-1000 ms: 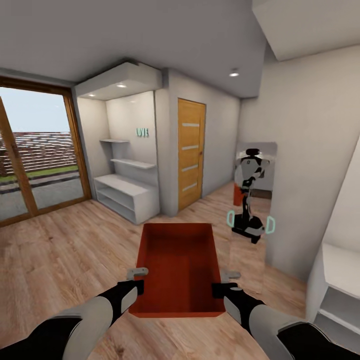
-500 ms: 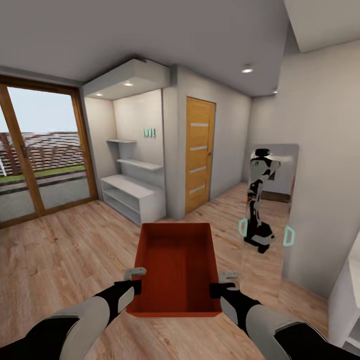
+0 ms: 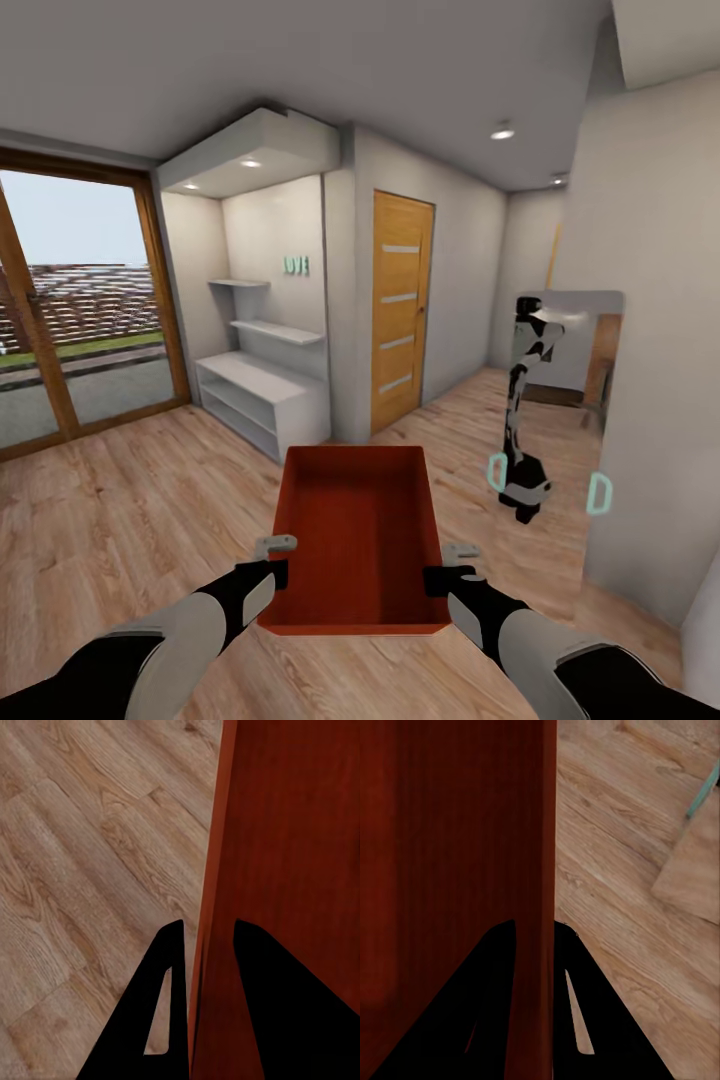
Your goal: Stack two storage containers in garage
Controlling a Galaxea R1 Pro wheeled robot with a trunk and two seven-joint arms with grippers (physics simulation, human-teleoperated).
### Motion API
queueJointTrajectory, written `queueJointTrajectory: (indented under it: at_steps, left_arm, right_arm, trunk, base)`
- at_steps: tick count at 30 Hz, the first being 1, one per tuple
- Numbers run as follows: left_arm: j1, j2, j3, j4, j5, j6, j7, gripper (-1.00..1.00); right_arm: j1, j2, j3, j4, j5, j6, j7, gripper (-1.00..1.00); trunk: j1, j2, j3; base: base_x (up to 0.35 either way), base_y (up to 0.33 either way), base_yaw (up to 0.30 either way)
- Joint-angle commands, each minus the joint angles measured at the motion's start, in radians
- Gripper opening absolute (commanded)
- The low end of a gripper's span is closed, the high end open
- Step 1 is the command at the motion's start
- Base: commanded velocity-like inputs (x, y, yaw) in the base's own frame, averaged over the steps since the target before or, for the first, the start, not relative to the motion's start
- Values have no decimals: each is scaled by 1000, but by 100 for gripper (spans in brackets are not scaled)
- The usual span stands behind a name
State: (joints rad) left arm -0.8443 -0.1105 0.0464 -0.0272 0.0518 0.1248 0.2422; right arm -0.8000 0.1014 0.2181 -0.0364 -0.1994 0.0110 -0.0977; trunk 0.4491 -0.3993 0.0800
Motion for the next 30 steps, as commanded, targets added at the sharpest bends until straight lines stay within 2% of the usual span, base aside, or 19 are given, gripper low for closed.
queueJointTrajectory:
  at_steps: [1, 30]
  left_arm:
    - [1, 49, 24, -1, 4, 6, 55, -100]
    - [1, 49, 24, -1, 4, 6, 55, -100]
  right_arm:
    - [-1, 0, -51, -3, -3, 0, -59, -100]
    - [-1, 0, -50, -3, -5, 2, -59, -100]
  trunk:
    - [1, -1, 0]
    - [1, -1, 0]
  base:
    - [322, 0, 0]
    - [322, 0, 0]
